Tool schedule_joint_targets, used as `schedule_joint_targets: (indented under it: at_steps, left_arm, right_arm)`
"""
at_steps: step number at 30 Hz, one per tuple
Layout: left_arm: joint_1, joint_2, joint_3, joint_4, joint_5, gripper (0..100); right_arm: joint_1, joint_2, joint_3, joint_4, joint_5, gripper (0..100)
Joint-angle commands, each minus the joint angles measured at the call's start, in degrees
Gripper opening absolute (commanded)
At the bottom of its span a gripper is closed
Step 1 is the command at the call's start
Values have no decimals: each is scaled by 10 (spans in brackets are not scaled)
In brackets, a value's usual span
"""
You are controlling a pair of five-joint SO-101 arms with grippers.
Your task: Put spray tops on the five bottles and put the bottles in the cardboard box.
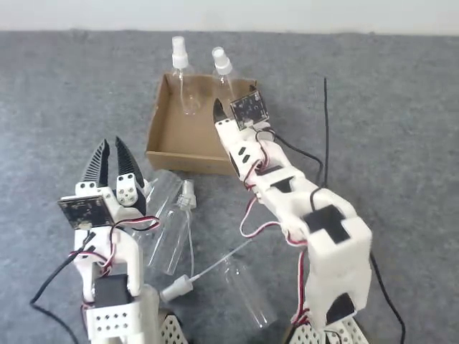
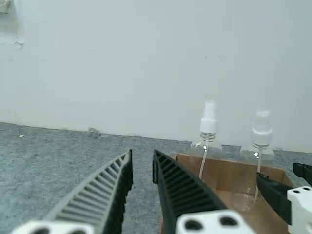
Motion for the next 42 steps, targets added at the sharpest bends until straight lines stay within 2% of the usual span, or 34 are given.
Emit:
schedule_joint_targets:
  at_steps: [1, 13, 26, 42]
  left_arm:
    - [-2, -10, -6, -1, -3, 66]
    - [-41, -10, -6, -16, 2, 64]
    - [-39, -10, -6, -16, 2, 64]
    - [-39, -10, -6, -15, 2, 65]
  right_arm:
    - [-15, -115, 53, 3, -3, 246]
    - [-16, -271, 196, 16, -3, 245]
    - [-34, -491, 266, 311, -8, 245]
    - [-76, -716, 267, 685, -8, 245]
